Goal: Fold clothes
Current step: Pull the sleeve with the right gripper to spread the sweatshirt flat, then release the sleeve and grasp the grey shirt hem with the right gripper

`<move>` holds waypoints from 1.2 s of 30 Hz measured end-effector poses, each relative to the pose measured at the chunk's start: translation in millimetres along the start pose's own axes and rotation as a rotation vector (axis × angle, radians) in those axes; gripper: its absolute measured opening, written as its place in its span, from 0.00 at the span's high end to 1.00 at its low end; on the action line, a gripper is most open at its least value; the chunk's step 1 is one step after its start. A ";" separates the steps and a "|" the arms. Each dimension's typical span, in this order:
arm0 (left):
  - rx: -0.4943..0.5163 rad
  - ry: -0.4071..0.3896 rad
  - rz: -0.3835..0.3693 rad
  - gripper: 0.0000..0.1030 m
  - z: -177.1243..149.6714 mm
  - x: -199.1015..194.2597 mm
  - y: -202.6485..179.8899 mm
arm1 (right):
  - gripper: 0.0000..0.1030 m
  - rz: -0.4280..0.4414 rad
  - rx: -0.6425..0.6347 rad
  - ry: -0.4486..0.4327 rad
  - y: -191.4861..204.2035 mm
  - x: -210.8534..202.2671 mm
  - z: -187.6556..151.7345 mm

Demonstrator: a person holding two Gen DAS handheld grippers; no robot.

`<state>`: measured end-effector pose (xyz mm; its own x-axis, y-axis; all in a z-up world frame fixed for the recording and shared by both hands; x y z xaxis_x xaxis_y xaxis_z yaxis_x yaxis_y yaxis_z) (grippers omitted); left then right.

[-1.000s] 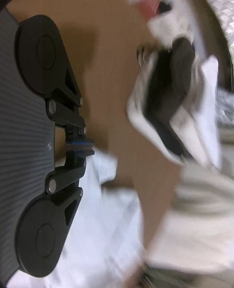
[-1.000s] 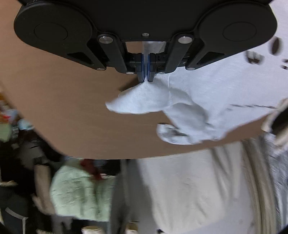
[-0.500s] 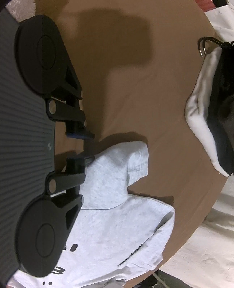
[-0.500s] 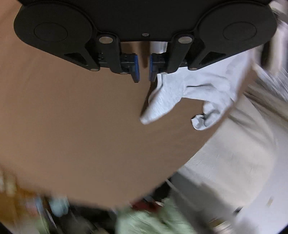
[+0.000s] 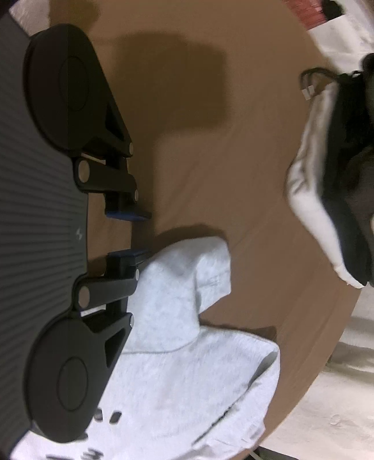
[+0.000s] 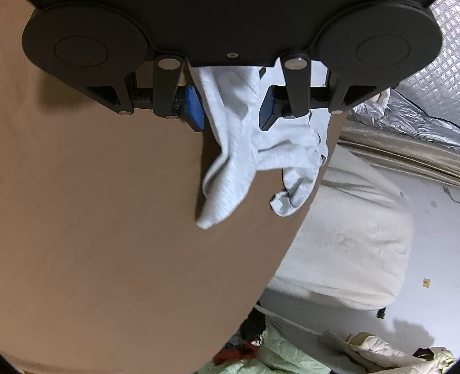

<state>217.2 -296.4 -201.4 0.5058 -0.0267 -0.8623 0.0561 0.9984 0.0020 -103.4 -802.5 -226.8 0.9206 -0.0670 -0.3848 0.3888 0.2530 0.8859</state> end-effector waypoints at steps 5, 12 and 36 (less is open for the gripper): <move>0.024 -0.009 0.011 0.69 -0.6 2.2 -3.4 | 0.50 -0.048 -0.028 0.023 -5.1 8.0 -8.1; 0.118 -0.084 0.098 0.69 0.0 -0.2 -11.1 | 0.95 -0.204 -0.406 -0.035 33.3 16.2 -3.0; 0.065 0.012 0.044 0.56 -7.9 3.8 -7.7 | 0.69 -0.414 -0.204 -0.305 9.6 -97.7 -2.0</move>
<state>211.8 -303.9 -208.6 0.4988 0.0179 -0.8665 0.0901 0.9933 0.0724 -189.7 -791.6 -181.2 0.6730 -0.4698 -0.5712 0.7335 0.3254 0.5967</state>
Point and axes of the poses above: each gripper's, at about its wrist camera, not at the fingertips, and x roughly the way its jaws point, y to its left, z to its top, the point moved 6 cm from there along x, roughly the way its jaws point, and after that the axes turned 9 degrees about z, right-handed, at the moved point
